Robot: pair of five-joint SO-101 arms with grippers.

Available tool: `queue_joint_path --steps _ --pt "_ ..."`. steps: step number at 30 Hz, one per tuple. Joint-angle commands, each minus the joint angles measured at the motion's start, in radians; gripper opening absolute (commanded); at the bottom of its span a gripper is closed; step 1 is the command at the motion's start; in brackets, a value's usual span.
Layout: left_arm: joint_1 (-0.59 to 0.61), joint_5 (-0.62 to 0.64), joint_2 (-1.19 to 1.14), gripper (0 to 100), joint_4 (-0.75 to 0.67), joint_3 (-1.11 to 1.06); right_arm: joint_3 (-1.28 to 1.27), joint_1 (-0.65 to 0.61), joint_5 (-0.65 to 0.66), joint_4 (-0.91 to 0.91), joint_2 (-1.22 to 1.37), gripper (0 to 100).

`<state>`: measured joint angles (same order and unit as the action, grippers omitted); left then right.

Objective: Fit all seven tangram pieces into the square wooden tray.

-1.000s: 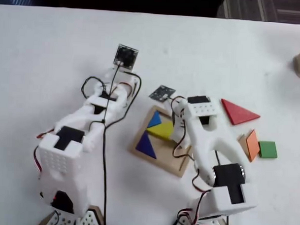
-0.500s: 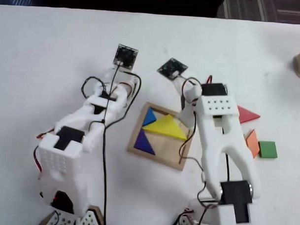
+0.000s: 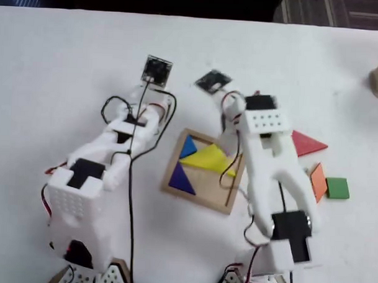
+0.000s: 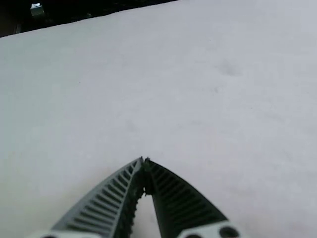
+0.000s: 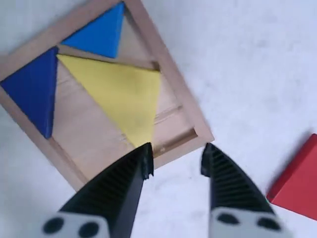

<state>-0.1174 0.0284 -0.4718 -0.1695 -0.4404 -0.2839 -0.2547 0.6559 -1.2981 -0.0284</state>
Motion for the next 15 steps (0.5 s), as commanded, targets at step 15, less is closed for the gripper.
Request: queue_joint_path --steps 15 --pt "0.125 0.114 0.053 2 0.281 0.242 -0.219 -0.096 0.161 0.398 0.079 26.9"
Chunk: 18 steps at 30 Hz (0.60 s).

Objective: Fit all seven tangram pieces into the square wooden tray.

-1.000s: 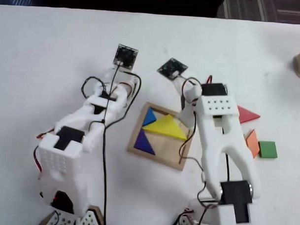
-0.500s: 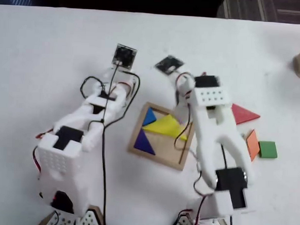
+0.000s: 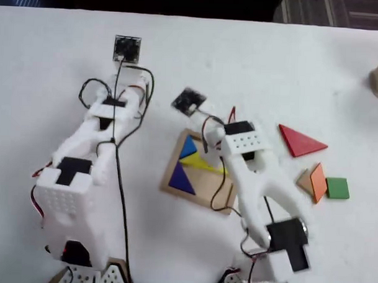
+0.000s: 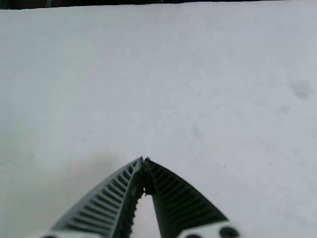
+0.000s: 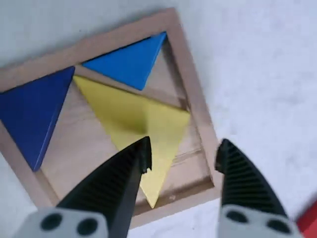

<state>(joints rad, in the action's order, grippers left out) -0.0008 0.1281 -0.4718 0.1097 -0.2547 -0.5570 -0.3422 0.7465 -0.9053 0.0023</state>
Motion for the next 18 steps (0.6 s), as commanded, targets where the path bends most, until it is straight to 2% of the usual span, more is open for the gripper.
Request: queue_joint_path --steps 1,8,13,18 --pt "0.007 0.014 0.053 2 0.002 0.057 0.072 -0.008 0.074 -0.012 0.074 26.1" --pt "0.002 0.012 0.051 2 0.002 0.057 0.137 -0.010 0.072 -0.128 0.076 9.8" --pt "0.002 0.012 0.051 2 0.002 0.057 0.101 -0.022 0.028 -0.114 -0.008 9.1" --pt "0.002 0.012 0.051 2 0.000 0.057 0.002 -0.064 0.023 -0.019 -0.016 8.8"
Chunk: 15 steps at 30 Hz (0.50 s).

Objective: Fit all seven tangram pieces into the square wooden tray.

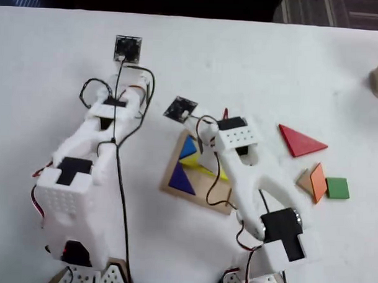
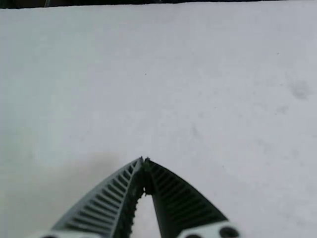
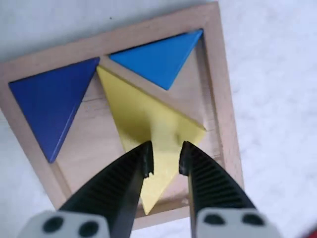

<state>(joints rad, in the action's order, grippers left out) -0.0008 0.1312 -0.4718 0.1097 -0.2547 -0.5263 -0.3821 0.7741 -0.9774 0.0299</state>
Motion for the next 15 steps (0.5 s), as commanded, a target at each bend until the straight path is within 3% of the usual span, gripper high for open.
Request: queue_joint_path --steps 1,15 --pt "0.002 0.009 0.051 2 0.000 0.057 -0.044 -0.024 -0.005 0.065 -0.036 8.8" --pt "0.002 0.009 0.051 2 0.000 0.055 -0.058 -0.054 0.044 -0.082 -0.051 8.9"
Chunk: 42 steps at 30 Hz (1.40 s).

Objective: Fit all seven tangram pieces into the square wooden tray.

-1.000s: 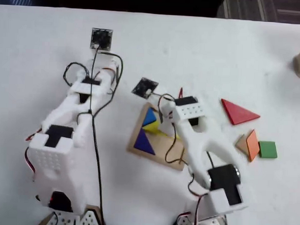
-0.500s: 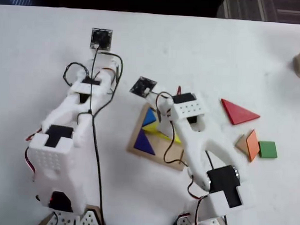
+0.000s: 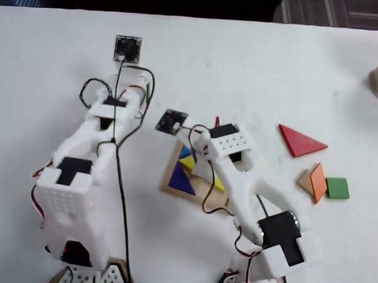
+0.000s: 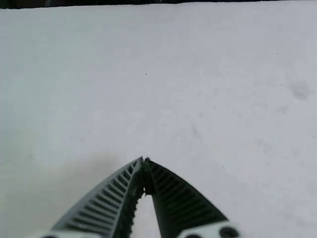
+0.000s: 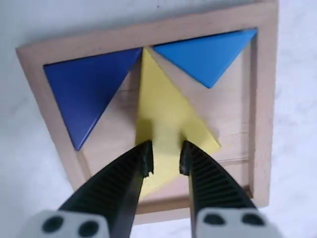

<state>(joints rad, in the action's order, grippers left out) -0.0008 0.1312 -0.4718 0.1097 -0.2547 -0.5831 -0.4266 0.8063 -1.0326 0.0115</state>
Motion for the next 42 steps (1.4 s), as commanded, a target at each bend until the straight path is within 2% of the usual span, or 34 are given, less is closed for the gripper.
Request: queue_joint_path --steps 1,6,12,22,28,32,42 --pt "0.002 0.009 0.051 2 0.000 0.055 -0.002 0.002 0.011 -0.027 -0.053 9.1" --pt "0.002 0.009 0.051 2 0.000 0.055 0.000 0.033 -0.055 -0.024 -0.162 11.1" --pt "0.002 0.009 0.051 2 0.000 0.055 -0.057 -0.002 -0.009 0.031 -0.174 26.2" --pt "0.002 0.009 0.051 2 0.000 0.055 -0.121 -0.007 0.006 0.081 -0.171 27.2" --pt "0.002 0.009 0.051 2 0.000 0.055 -0.118 -0.036 -0.003 0.093 -0.105 32.7" --pt "0.002 0.009 0.051 2 0.000 0.055 -0.087 -0.039 -0.092 0.081 -0.090 32.8" --pt "0.002 0.009 0.051 2 0.000 0.058 -0.055 -0.073 -0.186 0.002 -0.124 32.7"
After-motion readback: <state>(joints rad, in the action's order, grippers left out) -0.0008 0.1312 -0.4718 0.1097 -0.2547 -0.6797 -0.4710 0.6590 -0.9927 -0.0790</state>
